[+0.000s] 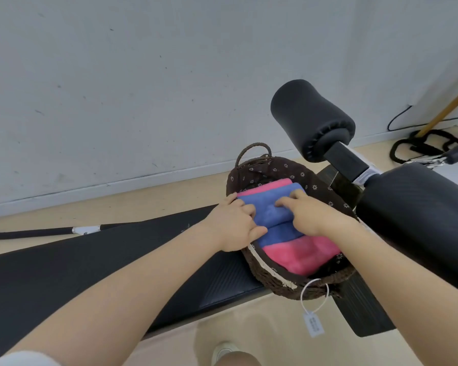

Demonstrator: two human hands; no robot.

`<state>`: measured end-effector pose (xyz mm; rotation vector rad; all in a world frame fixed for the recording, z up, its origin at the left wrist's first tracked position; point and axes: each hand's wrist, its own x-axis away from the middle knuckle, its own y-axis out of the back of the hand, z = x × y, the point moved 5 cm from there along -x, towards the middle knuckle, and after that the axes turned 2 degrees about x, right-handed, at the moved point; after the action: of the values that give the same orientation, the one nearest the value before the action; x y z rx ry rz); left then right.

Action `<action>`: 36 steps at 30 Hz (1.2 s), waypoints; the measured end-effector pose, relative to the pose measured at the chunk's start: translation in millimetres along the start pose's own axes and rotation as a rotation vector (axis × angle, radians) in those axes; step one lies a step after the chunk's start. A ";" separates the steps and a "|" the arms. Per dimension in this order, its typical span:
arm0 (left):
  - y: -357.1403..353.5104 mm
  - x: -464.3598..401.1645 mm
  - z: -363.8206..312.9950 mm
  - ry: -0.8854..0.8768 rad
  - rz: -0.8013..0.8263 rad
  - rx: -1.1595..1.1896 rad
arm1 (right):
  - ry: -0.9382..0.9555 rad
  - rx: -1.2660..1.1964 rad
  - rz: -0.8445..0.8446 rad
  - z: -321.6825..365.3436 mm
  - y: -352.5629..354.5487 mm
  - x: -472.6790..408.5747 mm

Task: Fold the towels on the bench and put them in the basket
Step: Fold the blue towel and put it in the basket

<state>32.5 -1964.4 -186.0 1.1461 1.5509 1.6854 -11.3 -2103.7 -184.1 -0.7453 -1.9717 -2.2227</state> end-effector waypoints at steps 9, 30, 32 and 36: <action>19.2 31.6 -6.9 -0.015 -0.296 0.117 | -0.100 -0.050 -0.452 15.1 35.5 26.3; 9.0 120.0 45.0 0.204 -0.341 0.422 | 0.071 -0.048 -0.695 92.9 25.0 49.3; 21.6 85.6 37.2 0.141 -0.406 0.416 | -0.016 -0.170 -0.691 53.3 33.1 38.7; 41.1 7.1 39.0 0.132 -0.431 0.321 | -0.034 -0.402 -0.604 1.1 47.1 7.7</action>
<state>68.8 -1946.1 -145.9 0.7773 2.0349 1.2758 -0.4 -2108.7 -137.9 -0.2131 -1.9778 -3.0220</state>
